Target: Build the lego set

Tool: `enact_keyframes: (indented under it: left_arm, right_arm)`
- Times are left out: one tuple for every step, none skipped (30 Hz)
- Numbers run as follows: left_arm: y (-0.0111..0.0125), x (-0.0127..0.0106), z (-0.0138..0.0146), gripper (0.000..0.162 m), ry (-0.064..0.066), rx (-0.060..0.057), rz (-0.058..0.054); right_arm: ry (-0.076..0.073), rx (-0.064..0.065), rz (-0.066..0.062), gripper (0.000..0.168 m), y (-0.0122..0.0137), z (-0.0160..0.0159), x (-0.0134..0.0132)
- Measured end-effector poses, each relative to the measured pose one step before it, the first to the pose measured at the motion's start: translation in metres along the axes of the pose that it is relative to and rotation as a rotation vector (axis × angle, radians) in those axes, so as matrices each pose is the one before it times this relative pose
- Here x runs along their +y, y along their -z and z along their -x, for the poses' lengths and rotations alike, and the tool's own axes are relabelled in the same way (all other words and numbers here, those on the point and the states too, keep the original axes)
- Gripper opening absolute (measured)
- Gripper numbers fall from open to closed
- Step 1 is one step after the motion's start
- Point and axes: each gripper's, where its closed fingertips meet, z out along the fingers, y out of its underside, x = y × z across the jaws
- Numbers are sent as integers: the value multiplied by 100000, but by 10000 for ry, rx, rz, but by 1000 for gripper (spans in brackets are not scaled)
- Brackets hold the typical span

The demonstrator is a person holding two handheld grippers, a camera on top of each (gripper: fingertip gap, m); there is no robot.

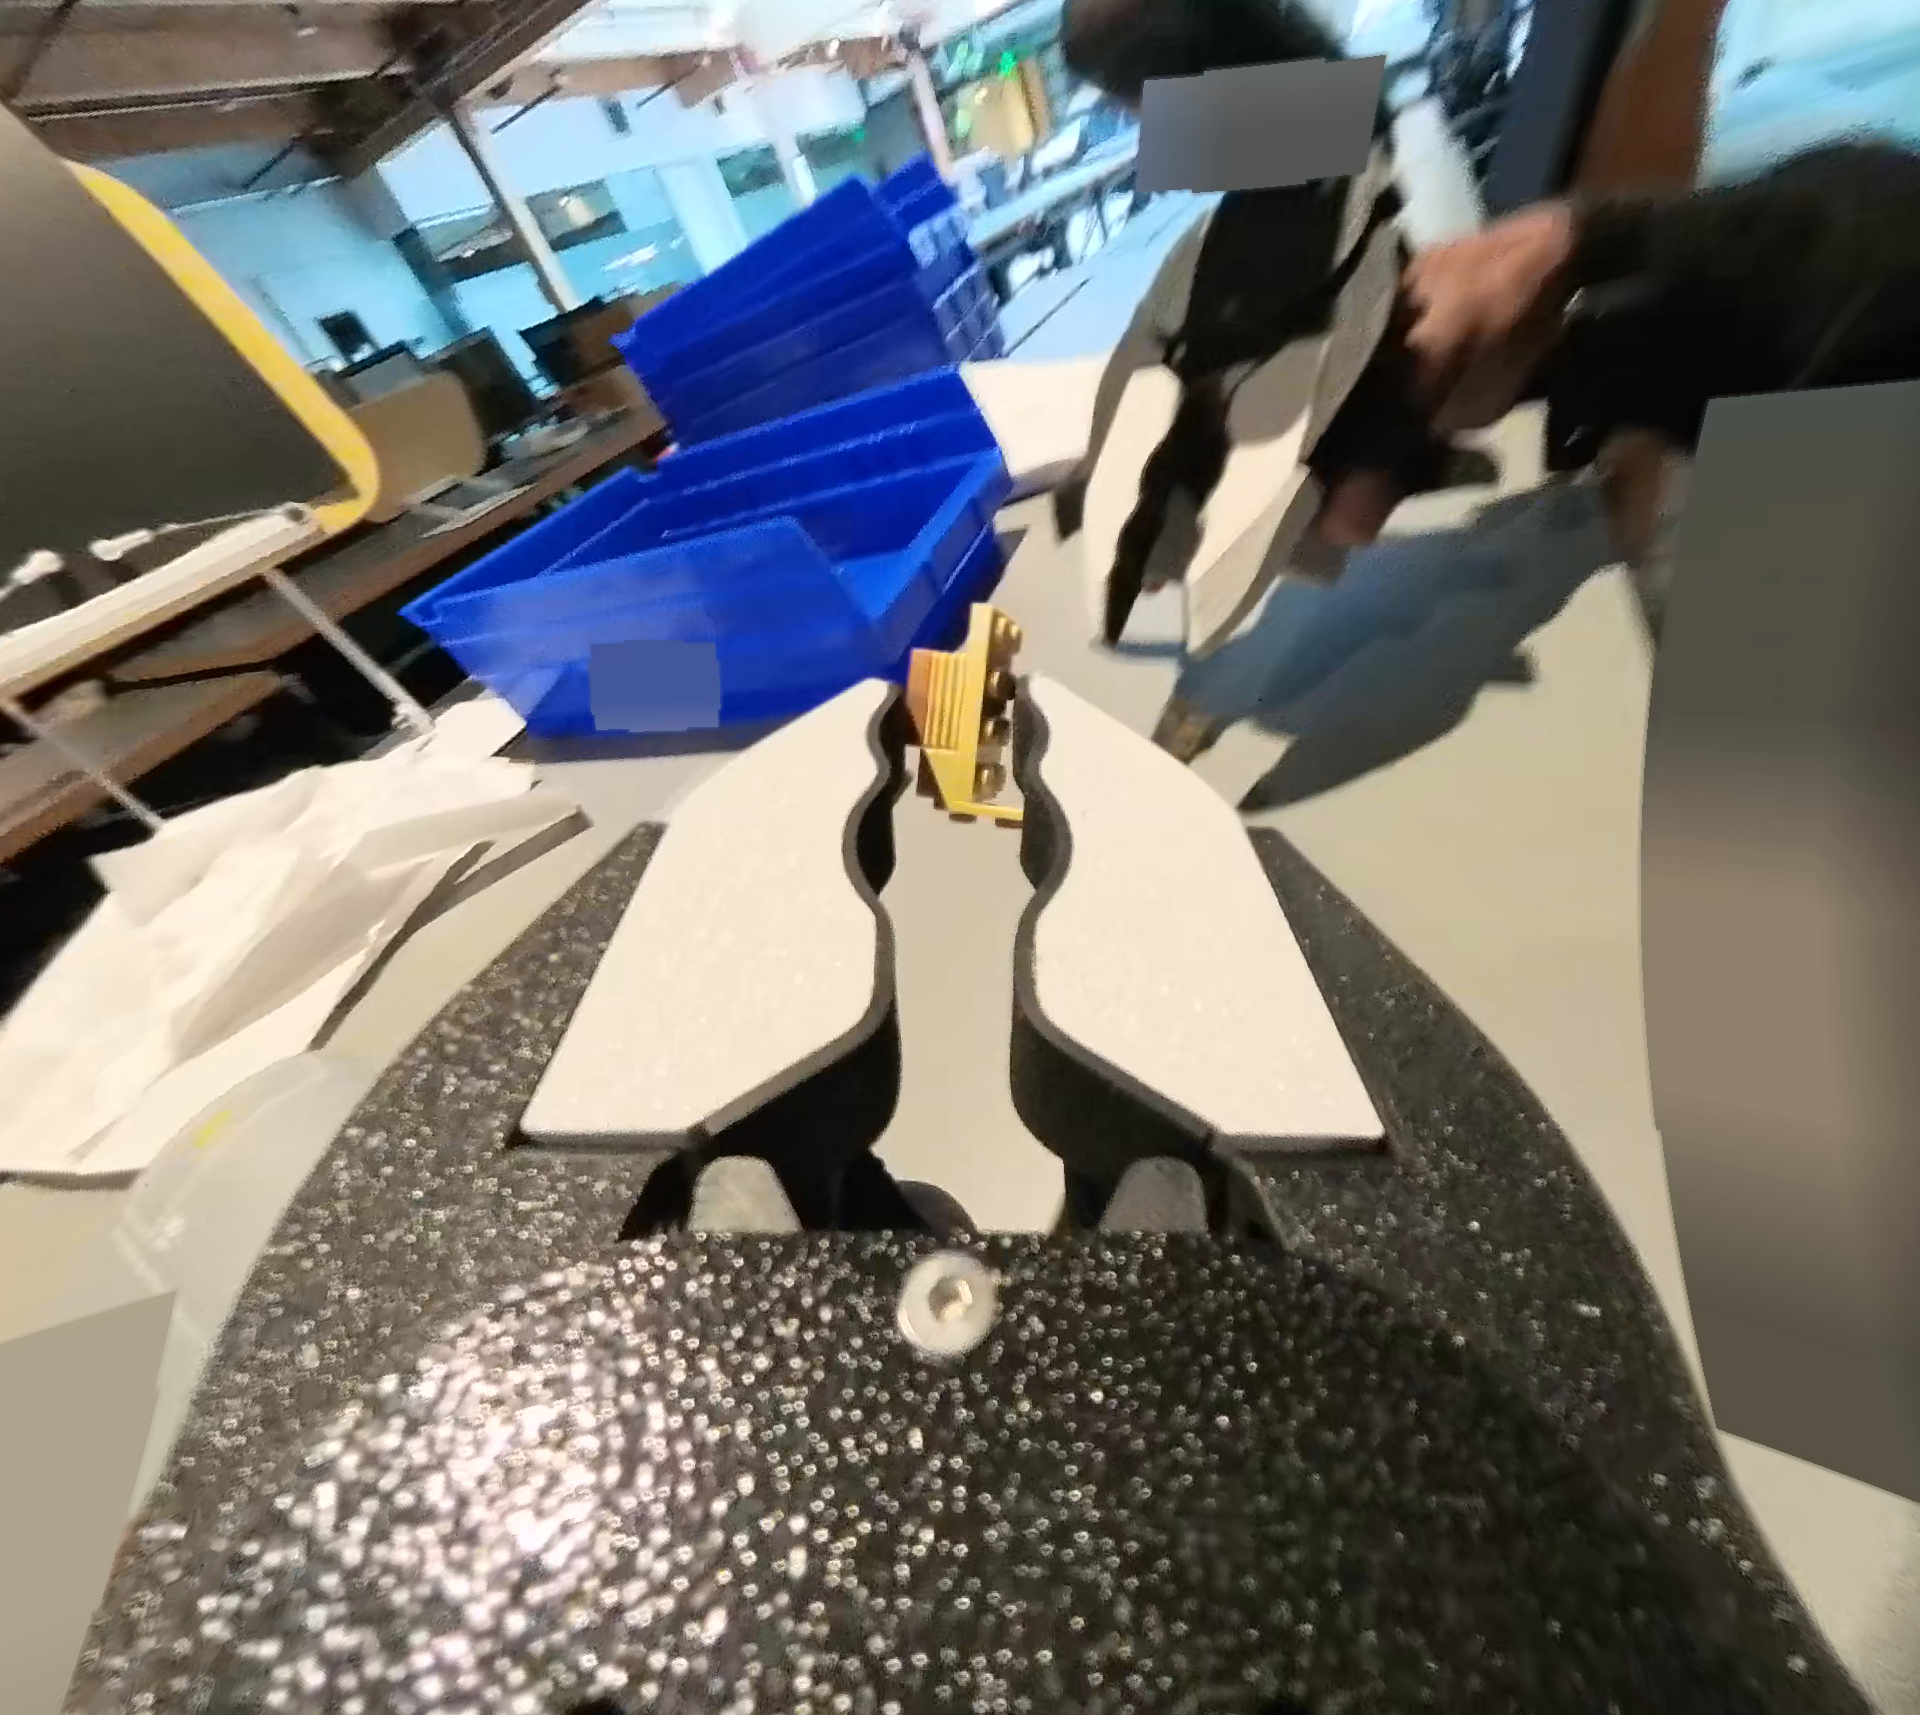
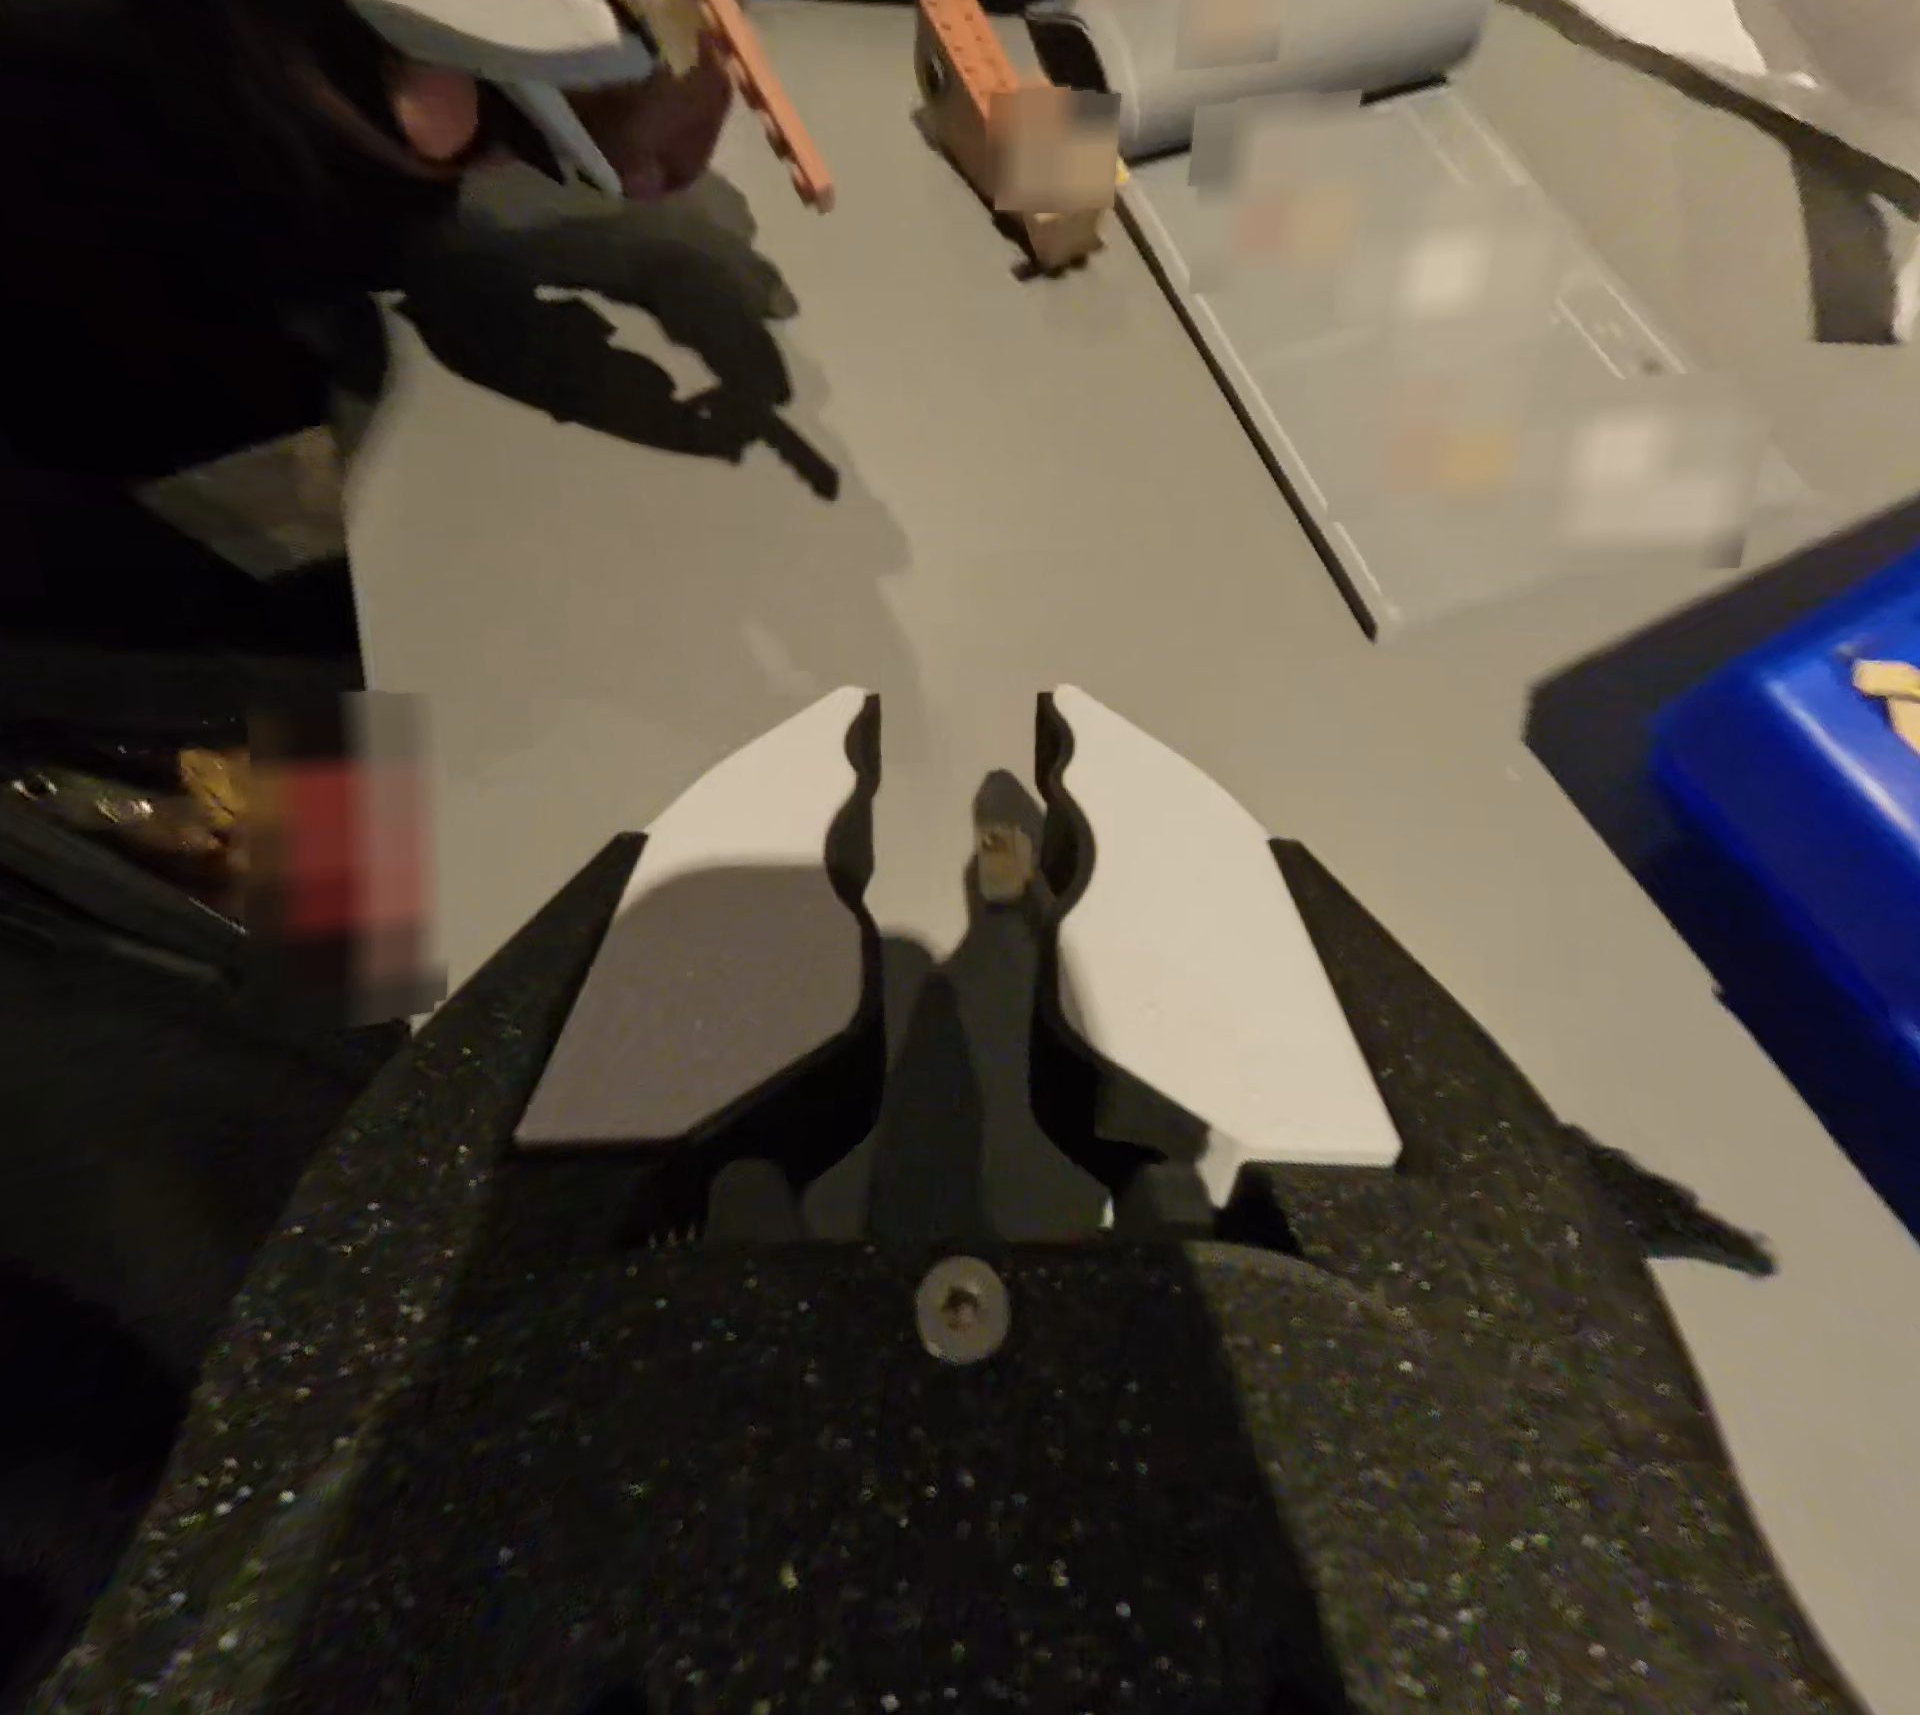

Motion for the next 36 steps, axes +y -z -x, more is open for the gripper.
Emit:
enact_keyframes:
  left_arm:
    - [-257, 365, -110, 18, -168, -93, 144]
    - [-216, 267, -132, 19, -106, -66, 96]
    - [-182, 177, -165, 19, -23, -20, 41]
    - [-152, 123, -189, 19, 10, 18, 18]
    - [-114, 122, -174, 19, -24, 22, 50]
    - [-68, 96, -97, 19, -102, -7, 76]
    - [-24, 46, -46, 19, -160, -38, 47]
    - [-11, 69, -4, 19, -132, -41, 48]
    - [-15, 84, -19, 19, -60, -15, 54]
    - [-4, 54, -17, 19, -28, -4, 33]
    - [2, 38, -11, 19, -49, -21, 22]
    - [19, 42, 7, 19, -78, -42, 26]
    - [25, 77, 14, 19, -80, -50, 48]
    - [-3, 126, -25, 19, -70, -23, 71]
    - [-25, 144, -81, 19, -57, 7, 83]
    - [-24, 119, -73, 19, -59, 6, 70]
    - [-21, 55, -71, 19, -68, 5, 39]
    - [-26, 16, -97, 19, -42, 25, 18]
    - [-26, 8, -82, 19, -8, 29, 12]
    - [-20, 4, -52, 19, -7, 7, 7]
    - [10, -17, -27, 19, -20, 2, -8]
    - [13, -43, -25, 19, -8, 8, -19]
    - [14, -34, -19, 19, 16, 12, -23]
    - [7, -23, -8, 19, 21, 6, -17]
    - [24, -24, 29, 19, 10, -14, -20]
    - [25, -48, 28, 19, 4, -20, -25]
    - [19, -25, 22, 19, 6, -14, -17]
    - [21, -25, 21, 19, -10, -22, -16]
    - [10, -28, 19, 19, -29, -25, -9]
    - [3, 5, -1, 19, -35, -22, 8]
    - [-14, 52, -11, 19, -40, -14, 31]
    - [-24, 83, -16, 19, -52, -17, 56]
    - [-25, 99, -5, 19, -71, -26, 68]
    - [-34, 110, -43, 19, -71, -12, 69]
    - [-47, 113, -56, 19, -36, 12, 72]
    - [-43, 117, -59, 18, -6, 22, 70]
  right_arm:
    - [-58, 109, 15, 27, 285, -230, 305]
    - [-171, 81, 19, 27, 326, -305, 341]
    - [-90, 97, 96, 26, 310, -339, 502]
    - [18, 145, 176, 24, 268, -379, 652]
    - [36, 142, 203, 24, 178, -359, 666]
    - [-19, 48, 141, 23, 43, -194, 539]
    - [-75, -59, 64, 22, -97, -18, 309]
    - [-64, -103, 48, 21, -224, 103, 168]
    - [6, -69, 107, 20, -324, 118, 132]
    - [92, 10, 168, 19, -350, 54, 140]
    - [132, 57, 191, 19, -355, 13, 128]
    - [113, 34, 181, 19, -313, 10, 90]
    - [83, -21, 147, 19, -279, 79, 62]
    - [61, -60, 114, 20, -245, 119, 40]
    - [38, -57, 111, 20, -211, 103, 38]
    - [21, -7, 137, 21, -199, 28, 88]
    - [36, 41, 163, 21, -164, -37, 133]
    - [68, 53, 154, 20, -168, -26, 119]
    - [78, 54, 99, 15, -142, -1, 40]
    - [57, 60, 12, 10, -109, 5, -75]
    - [21, 47, -54, 9, -70, 14, -185]
    - [7, 15, -78, 9, -56, 66, -226]
    - [12, 22, -104, 9, -24, 56, -248]
    - [9, 35, -155, 9, 15, 49, -337]
    - [-9, -3, -209, 9, 45, 91, -424]
    - [-38, -58, -256, 9, 66, 157, -503]
    - [-69, -103, -307, 9, 71, 218, -590]
    - [-106, -167, -372, 9, 39, 289, -696]
    - [-148, -234, -406, 9, 31, 386, -751]
    - [-183, -301, -407, 9, 31, 481, -725]
    - [-184, -320, -379, 9, -19, 504, -697]
    - [-162, -295, -343, 9, -51, 445, -656]
    - [-157, -271, -298, 9, -87, 393, -584]
    - [-159, -250, -270, 9, -105, 348, -515]
    - [-175, -224, -275, 9, -114, 317, -473]
    - [-210, -222, -275, 9, -117, 286, -435]
